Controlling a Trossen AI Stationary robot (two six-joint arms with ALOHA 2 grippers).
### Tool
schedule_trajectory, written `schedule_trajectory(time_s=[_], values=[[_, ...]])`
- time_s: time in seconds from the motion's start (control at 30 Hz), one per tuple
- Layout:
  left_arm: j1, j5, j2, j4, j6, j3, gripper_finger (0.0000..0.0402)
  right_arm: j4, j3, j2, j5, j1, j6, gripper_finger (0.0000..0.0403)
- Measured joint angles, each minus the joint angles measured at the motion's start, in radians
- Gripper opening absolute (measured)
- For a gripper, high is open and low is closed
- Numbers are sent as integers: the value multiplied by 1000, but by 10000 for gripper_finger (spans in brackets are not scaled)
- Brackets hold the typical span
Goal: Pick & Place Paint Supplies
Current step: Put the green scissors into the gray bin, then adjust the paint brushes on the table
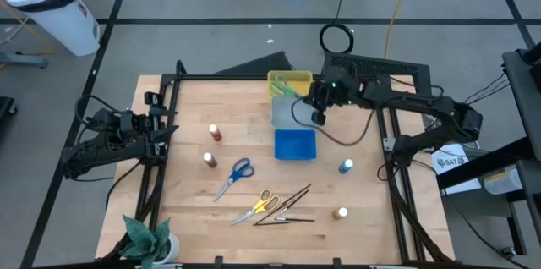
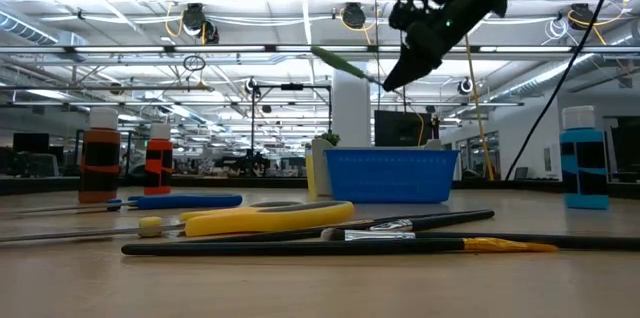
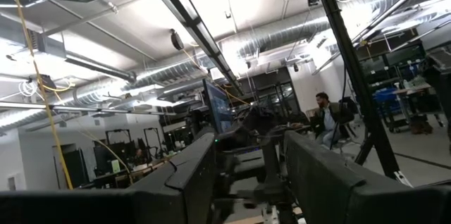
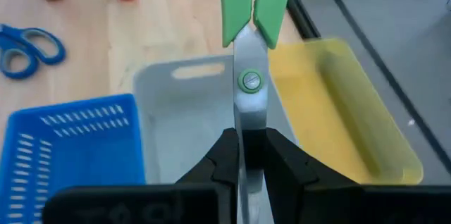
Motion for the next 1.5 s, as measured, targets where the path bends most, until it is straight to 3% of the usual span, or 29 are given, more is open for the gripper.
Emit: schedule_trajectory(time_s=[0.13, 0.53, 0.93, 1.13, 1.5], values=[[0, 0, 0, 0, 0, 0, 182, -7, -1, 57, -48, -44, -44, 31], [0, 0, 0, 0, 0, 0, 182, -77, -1, 199, -44, -41, -76, 31], [0, 0, 0, 0, 0, 0, 182, -63, -52, 193, -40, -30, -88, 31], [0, 0, 0, 0, 0, 0, 182, -59, -59, 193, 38, -30, -64, 83], [0, 0, 0, 0, 0, 0, 182, 2, -59, 179, 33, -26, -31, 149]])
